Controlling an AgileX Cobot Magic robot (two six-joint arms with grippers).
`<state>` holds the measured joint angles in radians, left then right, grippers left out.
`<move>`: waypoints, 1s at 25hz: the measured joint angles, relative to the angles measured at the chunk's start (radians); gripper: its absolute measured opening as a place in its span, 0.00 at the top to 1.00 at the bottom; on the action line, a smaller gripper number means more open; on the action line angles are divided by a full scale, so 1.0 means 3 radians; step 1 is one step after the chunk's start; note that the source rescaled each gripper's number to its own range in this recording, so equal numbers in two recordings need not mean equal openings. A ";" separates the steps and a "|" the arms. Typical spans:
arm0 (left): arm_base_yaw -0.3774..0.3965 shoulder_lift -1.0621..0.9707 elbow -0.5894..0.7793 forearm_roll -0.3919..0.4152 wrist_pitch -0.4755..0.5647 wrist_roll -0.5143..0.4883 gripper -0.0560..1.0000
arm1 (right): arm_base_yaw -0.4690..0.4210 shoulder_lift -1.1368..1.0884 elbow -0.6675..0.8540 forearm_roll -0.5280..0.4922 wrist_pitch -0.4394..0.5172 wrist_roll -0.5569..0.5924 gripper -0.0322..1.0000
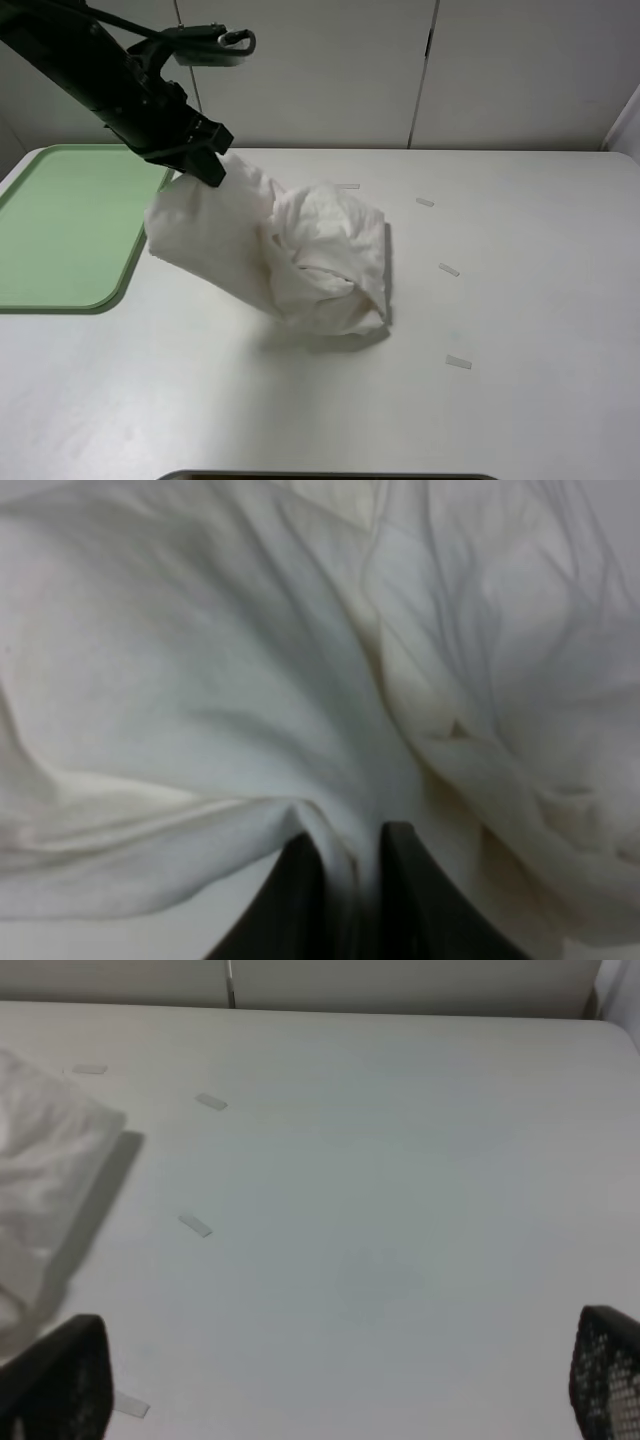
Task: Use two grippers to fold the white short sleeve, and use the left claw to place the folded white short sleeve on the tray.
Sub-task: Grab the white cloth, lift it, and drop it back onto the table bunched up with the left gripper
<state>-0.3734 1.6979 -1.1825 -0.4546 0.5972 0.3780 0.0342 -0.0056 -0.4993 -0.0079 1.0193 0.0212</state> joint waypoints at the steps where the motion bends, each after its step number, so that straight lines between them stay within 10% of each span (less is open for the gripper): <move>1: 0.0047 -0.0076 0.0000 0.0188 0.0167 0.0007 0.85 | 0.0000 0.0000 0.0000 0.0000 0.0000 0.0000 0.00; 11: -0.0082 -0.0154 0.0000 0.0486 0.0326 0.0013 0.85 | 0.0000 0.0000 0.0000 0.0000 0.0000 0.0000 0.00; 25: -0.0984 0.0191 0.0000 0.0423 -0.0252 -0.0119 0.85 | 0.0000 0.0000 0.0000 0.0000 0.0000 0.0000 0.00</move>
<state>-0.6686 1.7552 -1.1825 -0.3276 0.5215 0.3424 0.0342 -0.0056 -0.4993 -0.0079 1.0193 0.0212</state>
